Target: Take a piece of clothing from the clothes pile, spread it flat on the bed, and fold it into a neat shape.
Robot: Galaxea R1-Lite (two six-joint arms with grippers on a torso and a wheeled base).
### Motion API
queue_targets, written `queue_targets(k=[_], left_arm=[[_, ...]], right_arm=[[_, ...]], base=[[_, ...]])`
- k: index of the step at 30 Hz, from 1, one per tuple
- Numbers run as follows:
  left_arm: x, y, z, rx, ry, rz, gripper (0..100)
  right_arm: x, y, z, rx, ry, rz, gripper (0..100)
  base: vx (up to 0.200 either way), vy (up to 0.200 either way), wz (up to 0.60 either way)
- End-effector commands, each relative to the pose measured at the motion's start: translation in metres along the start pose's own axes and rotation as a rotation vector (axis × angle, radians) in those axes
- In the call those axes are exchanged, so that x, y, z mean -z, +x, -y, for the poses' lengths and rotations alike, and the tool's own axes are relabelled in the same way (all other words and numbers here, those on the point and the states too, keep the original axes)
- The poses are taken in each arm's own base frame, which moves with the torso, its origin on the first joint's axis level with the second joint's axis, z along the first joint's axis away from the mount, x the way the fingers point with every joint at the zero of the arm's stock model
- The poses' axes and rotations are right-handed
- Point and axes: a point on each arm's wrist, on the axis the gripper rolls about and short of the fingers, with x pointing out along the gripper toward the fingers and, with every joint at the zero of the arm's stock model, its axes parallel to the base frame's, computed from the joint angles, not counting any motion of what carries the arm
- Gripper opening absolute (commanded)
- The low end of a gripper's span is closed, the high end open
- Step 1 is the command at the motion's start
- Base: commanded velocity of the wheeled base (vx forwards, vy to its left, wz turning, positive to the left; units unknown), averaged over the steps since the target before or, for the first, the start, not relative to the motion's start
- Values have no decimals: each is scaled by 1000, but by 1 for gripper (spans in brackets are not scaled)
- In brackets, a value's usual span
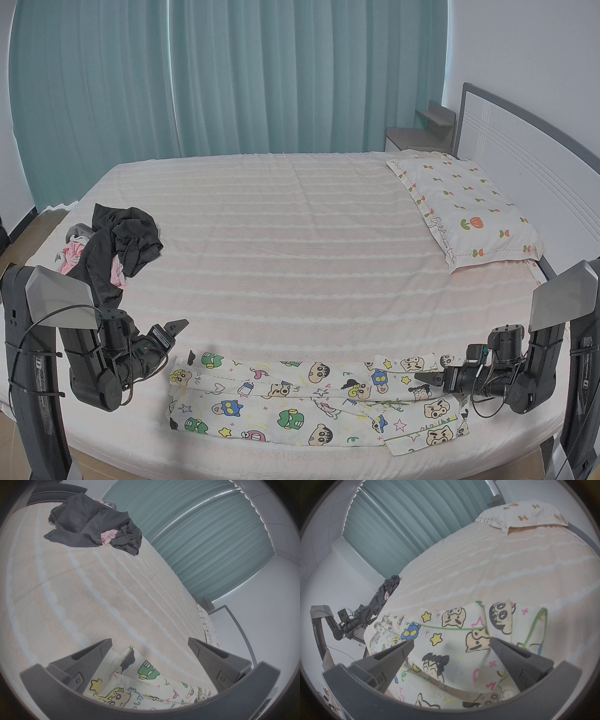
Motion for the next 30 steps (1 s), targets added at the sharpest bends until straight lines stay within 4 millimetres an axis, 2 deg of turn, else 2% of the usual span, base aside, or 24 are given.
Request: queue_targets(k=[1, 6, 11, 14, 23, 30], left_arm=[[6, -3, 3, 1, 11, -23, 100], [5, -21, 30, 65, 52, -14, 100], [4, -27, 46, 112, 85, -4, 100], [14, -30, 46, 102, 91, -36, 100], [32, -38, 36, 51, 92, -107, 100], [38, -41, 35, 16, 95, -105, 100]], right_arm=[[-13, -24, -16, -17, -25, 70, 100], [-10, -53, -24, 0, 29, 85, 100], [-2, -56, -24, 7, 162, 59, 100], [2, -59, -24, 4, 166, 57, 100], [18, -58, -20, 16, 168, 29, 100], [19, -59, -21, 15, 163, 22, 100]], base=[[0, 0, 0], [0, 0, 0], [0, 0, 0], [0, 0, 0], [-200, 0, 0], [0, 0, 0]])
